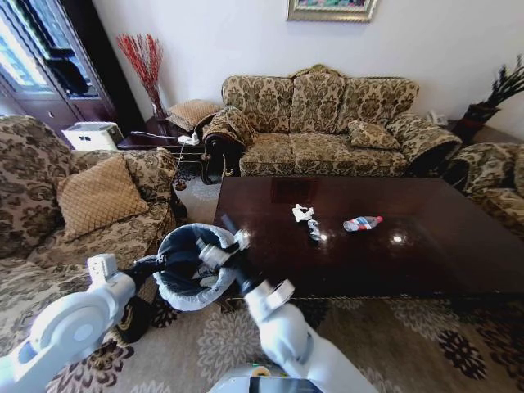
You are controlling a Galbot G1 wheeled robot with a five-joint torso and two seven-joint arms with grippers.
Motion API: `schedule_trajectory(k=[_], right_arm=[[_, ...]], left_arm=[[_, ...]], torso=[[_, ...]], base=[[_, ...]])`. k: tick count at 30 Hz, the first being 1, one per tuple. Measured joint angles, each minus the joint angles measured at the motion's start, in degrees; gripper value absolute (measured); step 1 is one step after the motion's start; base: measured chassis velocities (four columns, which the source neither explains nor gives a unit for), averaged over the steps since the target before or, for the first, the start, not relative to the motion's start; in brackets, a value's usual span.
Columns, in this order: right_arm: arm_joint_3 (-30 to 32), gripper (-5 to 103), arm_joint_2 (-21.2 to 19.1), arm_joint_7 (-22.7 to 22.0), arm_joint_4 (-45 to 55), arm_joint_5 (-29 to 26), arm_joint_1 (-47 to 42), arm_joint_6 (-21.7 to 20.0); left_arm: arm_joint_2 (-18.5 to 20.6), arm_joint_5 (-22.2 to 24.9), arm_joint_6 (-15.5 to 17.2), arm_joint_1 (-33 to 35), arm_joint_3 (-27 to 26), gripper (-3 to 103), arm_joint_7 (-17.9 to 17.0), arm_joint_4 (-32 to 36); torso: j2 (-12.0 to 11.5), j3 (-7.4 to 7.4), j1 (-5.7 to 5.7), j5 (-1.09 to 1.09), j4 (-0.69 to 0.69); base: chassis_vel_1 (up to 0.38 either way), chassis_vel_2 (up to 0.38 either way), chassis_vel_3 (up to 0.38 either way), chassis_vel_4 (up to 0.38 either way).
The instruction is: Move to the front of the table and place the trash on the table into the trash bin.
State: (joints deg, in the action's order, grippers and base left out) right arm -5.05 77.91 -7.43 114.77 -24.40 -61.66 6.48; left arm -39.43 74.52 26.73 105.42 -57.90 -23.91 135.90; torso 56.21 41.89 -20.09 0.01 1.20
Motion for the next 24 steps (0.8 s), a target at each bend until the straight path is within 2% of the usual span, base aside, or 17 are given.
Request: schedule_trajectory(k=[2, 3, 6, 7, 9, 15, 18, 20, 24], right_arm=[[7.37, 99, -1.09, 0.00, -5.81, -3.31, 0.99, -0.97], [7.37, 99, -1.09, 0.00, -5.81, -3.31, 0.99, -0.97], [15.07, 100, -2.07, -0.01, -15.60, -6.02, 3.49, -1.97], [15.07, 100, -2.07, -0.01, -15.60, -6.02, 3.49, -1.97], [18.27, 100, -1.99, -0.01, -21.96, -4.86, 5.23, -1.48], [19.64, 100, -1.38, 0.01, -26.19, -3.70, 5.26, -1.07], [21.35, 100, -0.43, 0.01, -31.64, 1.16, 5.06, 2.46], [21.98, 100, -0.38, 0.01, -33.96, 1.89, 5.38, 3.27], [22.27, 100, -0.39, 0.00, -36.73, 0.29, 5.98, 3.24]], left_arm=[[-0.20, -0.12, 0.00, -0.15, 0.23, 0, 0.03, 0.03], [-0.20, -0.12, 0.00, -0.15, 0.23, 0, 0.03, 0.03], [1.25, -0.60, 0.00, 0.06, 0.73, 0, 0.53, -0.06], [1.25, -0.60, 0.00, 0.06, 0.73, 0, 0.53, -0.06], [2.37, -0.49, 0.00, -0.55, 0.95, 0, 0.68, -0.13], [1.51, -0.61, -0.06, -0.65, 1.07, 0, 0.69, -0.10], [0.29, -0.94, -0.06, -0.38, 1.24, 0, 0.71, -0.09], [0.23, -0.95, -0.12, -0.20, 1.29, 0, 0.74, -0.02], [0.68, -0.94, -0.17, 0.07, 1.30, 0, 0.85, 0.25]], torso=[[0.00, 0.00, 0.00, -0.01, -0.02], [0.00, 0.00, 0.00, -0.01, -0.02], [0.00, 0.01, -0.01, 0.02, -0.02], [0.00, 0.01, -0.01, 0.02, -0.02], [0.00, 0.01, -0.01, 0.01, -0.04], [0.00, 0.00, -0.01, -0.02, -0.02], [0.00, 0.00, 0.00, 0.00, 0.00], [0.00, 0.00, 0.00, 0.04, -0.02], [0.00, 0.00, 0.00, 0.00, -0.06]], base=[[0.000, 0.000, 0.000, 0.000], [0.000, 0.000, 0.000, 0.000], [0.000, 0.000, 0.000, 0.000], [0.000, 0.000, 0.000, 0.000], [-0.025, -0.020, 0.024, 0.019], [-0.068, -0.076, 0.092, 0.073], [-0.104, -0.103, 0.117, 0.133], [-0.082, -0.088, 0.087, 0.114], [-0.062, -0.071, 0.026, 0.010]])
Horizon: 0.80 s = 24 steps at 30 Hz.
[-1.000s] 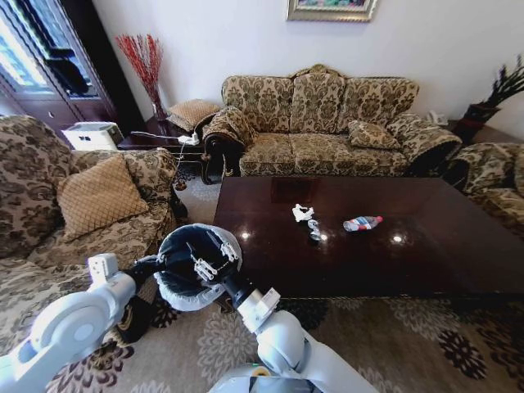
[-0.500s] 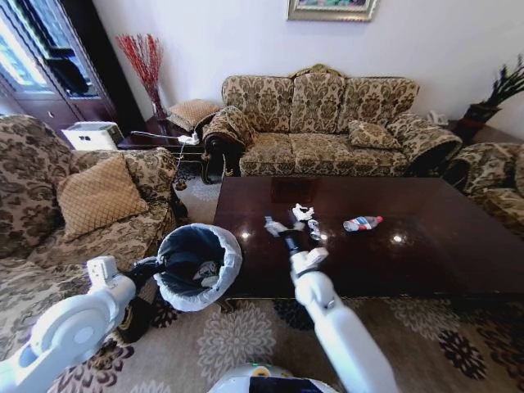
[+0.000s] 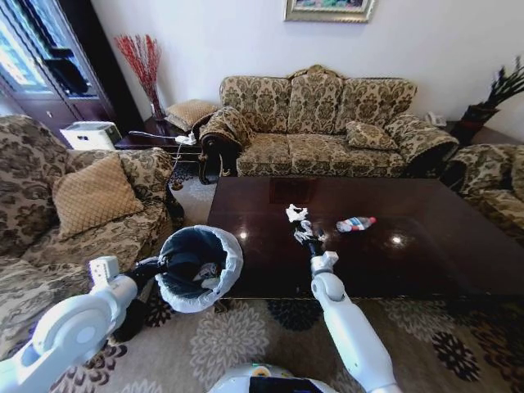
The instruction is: Move to the front of the table and place the trash on the table into the trash bin.
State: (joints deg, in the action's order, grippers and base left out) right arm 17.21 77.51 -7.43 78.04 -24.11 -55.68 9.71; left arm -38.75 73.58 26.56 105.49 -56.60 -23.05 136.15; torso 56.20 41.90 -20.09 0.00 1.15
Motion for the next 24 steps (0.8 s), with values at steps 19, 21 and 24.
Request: schedule_trajectory(k=[19, 21, 24], right_arm=[[-2.43, 77, 0.69, 0.00, -11.27, -6.25, 6.74, -2.12], [-2.43, 77, 0.72, 0.00, -11.35, -6.32, 6.83, -2.17], [-2.57, 64, 0.69, 0.00, -11.86, -6.51, 7.34, -2.19]], left_arm=[[0.13, 0.02, 0.06, 0.36, -0.15, 0, -0.13, 0.79], [0.13, 0.01, 0.07, 0.36, -0.12, 0, -0.13, 0.79], [0.30, -0.07, 0.10, 0.26, 0.04, 0, -0.14, 0.61]], torso=[[0.00, 0.00, -0.01, -0.01, 0.03], [0.00, -0.01, 0.00, -0.01, 0.03], [0.00, -0.01, 0.01, -0.01, 0.04]], base=[[0.004, 0.009, -0.001, 0.001], [0.000, 0.000, 0.000, 0.000], [0.000, 0.000, 0.000, 0.000]])
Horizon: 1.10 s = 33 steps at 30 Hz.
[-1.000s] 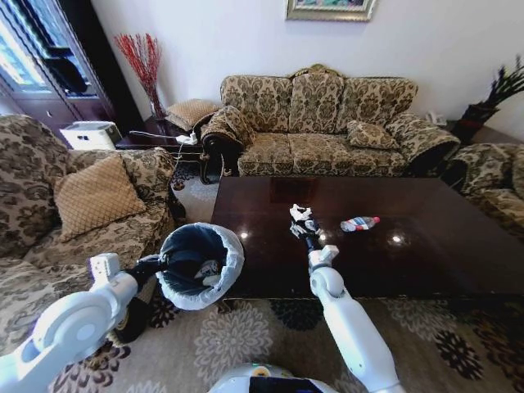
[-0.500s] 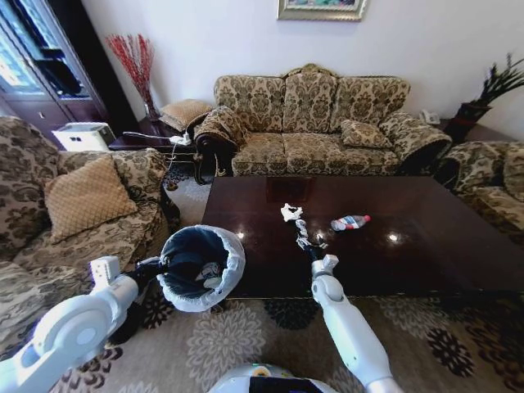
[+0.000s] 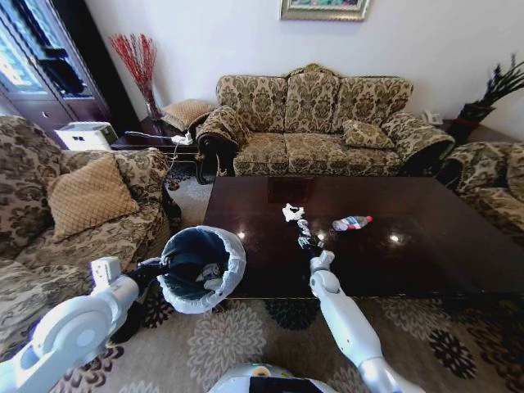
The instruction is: Move to the front of the table and place the trash on the table into the trash bin.
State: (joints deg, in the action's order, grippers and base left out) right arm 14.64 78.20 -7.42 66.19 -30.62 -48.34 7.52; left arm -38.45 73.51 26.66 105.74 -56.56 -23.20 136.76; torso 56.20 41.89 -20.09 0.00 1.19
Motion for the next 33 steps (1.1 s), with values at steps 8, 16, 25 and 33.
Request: schedule_trajectory(k=[8, 16, 25, 33], right_arm=[[-0.09, 47, -0.13, 0.00, -0.23, -0.66, 0.07, -0.07], [0.13, 47, -0.70, -0.01, 4.70, -2.90, -2.62, 4.15], [-6.44, 47, -0.34, -0.01, 34.08, -0.03, -8.61, 9.71], [-23.85, 47, -1.06, 0.01, 51.52, -0.91, -8.87, 5.79]], left_arm=[[0.61, 0.12, 0.00, -0.14, -0.18, 0, -0.01, -0.16], [0.59, 0.16, 0.24, -0.06, -0.36, 0, -0.24, -0.12], [0.18, 0.99, 1.66, -0.92, 0.14, 0, -1.13, -0.18], [0.73, 1.57, 2.02, -0.22, -0.63, 0, -1.35, -0.14]], torso=[[0.00, 0.00, -0.01, 0.00, -0.01], [0.00, 0.01, -0.01, 0.01, -0.01], [0.00, 0.00, 0.00, 0.02, 0.02], [0.00, -0.01, 0.01, 0.01, 0.01]], base=[[0.000, 0.000, 0.000, 0.000], [0.000, 0.000, 0.000, 0.000], [0.000, 0.000, 0.000, 0.000], [0.000, 0.000, 0.000, 0.000]])
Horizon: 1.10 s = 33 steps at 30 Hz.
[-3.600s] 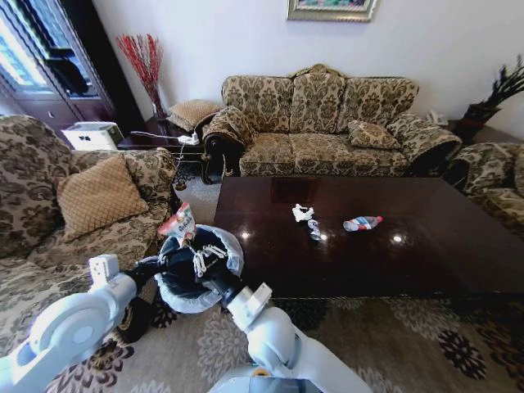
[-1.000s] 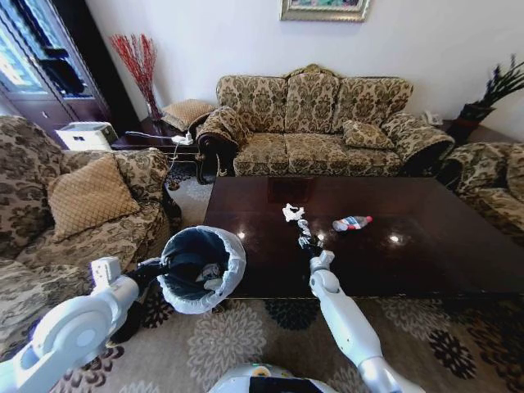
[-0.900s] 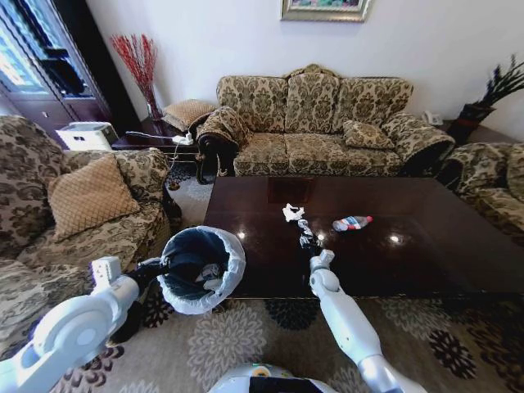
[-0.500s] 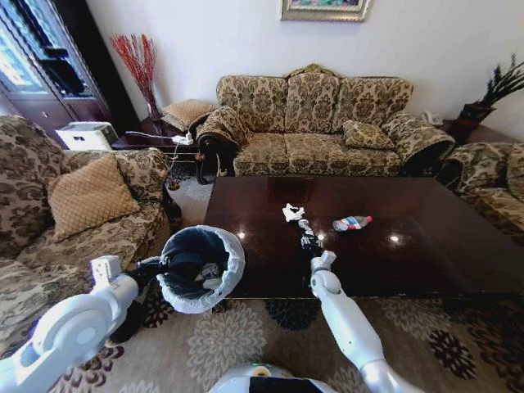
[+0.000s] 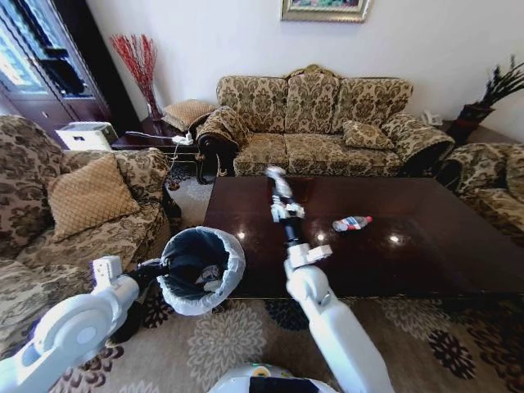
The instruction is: Move to the front of the table and place the trash on the table into the trash bin.
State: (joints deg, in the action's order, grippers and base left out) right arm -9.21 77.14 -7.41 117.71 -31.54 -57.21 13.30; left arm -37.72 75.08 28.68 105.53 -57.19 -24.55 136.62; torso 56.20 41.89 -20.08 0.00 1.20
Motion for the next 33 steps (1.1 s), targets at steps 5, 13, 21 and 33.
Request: schedule_trajectory(k=[5, 13, 21, 33], right_arm=[[-8.05, 47, -0.72, -0.02, -0.21, 1.56, -0.01, -0.31], [-14.17, 47, -2.97, -0.01, -1.10, 4.41, -2.14, 0.75], [-16.49, 58, -5.18, -0.01, -1.87, 6.26, -3.32, 2.13], [-6.86, 99, -4.87, 0.00, -0.85, -1.30, -4.67, 9.18]], left_arm=[[0.02, 0.54, 0.02, 0.00, -0.24, 0, -0.14, 0.80], [0.18, 0.85, 0.06, -0.31, -0.41, 0, -0.26, 0.83], [0.20, 1.12, 0.02, -0.89, -0.21, 0, -0.26, 0.46], [-0.59, 1.25, -0.15, -1.08, -0.76, 0, -0.25, -0.12]], torso=[[0.00, 0.01, -0.01, -0.01, -0.01], [-0.01, 0.00, 0.00, -0.01, -0.01], [-0.01, 0.01, 0.00, 0.00, -0.02], [-0.01, 0.01, 0.00, 0.00, -0.01]], base=[[0.000, 0.000, 0.000, 0.000], [0.000, 0.000, 0.000, 0.000], [0.000, 0.000, 0.000, 0.000], [0.000, 0.000, 0.000, 0.000]])
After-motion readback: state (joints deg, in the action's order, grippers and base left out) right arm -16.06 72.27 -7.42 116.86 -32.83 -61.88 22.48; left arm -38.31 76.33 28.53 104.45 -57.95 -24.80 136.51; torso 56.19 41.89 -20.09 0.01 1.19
